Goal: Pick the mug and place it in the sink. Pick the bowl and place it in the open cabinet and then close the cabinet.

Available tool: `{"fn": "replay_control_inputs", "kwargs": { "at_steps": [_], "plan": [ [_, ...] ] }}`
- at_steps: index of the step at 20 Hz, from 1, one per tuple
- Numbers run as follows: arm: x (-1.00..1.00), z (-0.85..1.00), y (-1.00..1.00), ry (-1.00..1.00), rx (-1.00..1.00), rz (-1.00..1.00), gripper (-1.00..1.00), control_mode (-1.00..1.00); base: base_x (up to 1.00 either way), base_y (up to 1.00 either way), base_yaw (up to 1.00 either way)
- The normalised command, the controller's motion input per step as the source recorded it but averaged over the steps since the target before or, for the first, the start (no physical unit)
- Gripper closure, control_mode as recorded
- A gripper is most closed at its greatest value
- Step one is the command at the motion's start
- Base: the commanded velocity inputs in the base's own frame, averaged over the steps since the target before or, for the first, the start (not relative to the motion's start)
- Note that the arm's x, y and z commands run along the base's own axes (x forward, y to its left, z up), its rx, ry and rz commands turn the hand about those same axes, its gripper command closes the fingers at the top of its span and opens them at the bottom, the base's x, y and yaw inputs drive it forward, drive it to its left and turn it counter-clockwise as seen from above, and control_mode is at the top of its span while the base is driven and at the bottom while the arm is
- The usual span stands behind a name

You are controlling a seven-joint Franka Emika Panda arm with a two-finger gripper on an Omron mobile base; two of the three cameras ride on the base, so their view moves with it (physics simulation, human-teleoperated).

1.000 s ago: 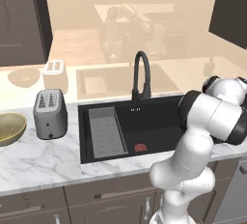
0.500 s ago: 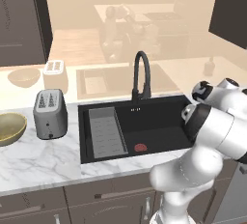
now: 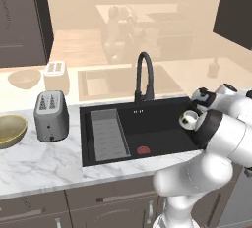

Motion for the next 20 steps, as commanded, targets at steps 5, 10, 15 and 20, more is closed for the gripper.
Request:
{"fn": "replay_control_inputs", "kwargs": {
  "at_steps": [5, 10, 15, 20],
  "plan": [
    [0.25, -0.19, 0.19, 0.07, 0.01, 0.06, 1.0, -1.0, 0.0, 0.0, 0.0],
    [0.43, -0.22, 0.21, 0.13, 0.0, 0.01, 1.0, -1.0, 0.0, 0.0, 0.0],
    [0.34, -0.34, 0.22, 0.05, 0.0, 0.0, 1.0, -1.0, 0.0, 0.0, 0.0],
    [0.19, -0.32, 0.11, 0.0, 0.0, 0.0, 1.0, -1.0, 0.0, 0.0, 0.0]
  ]
}}
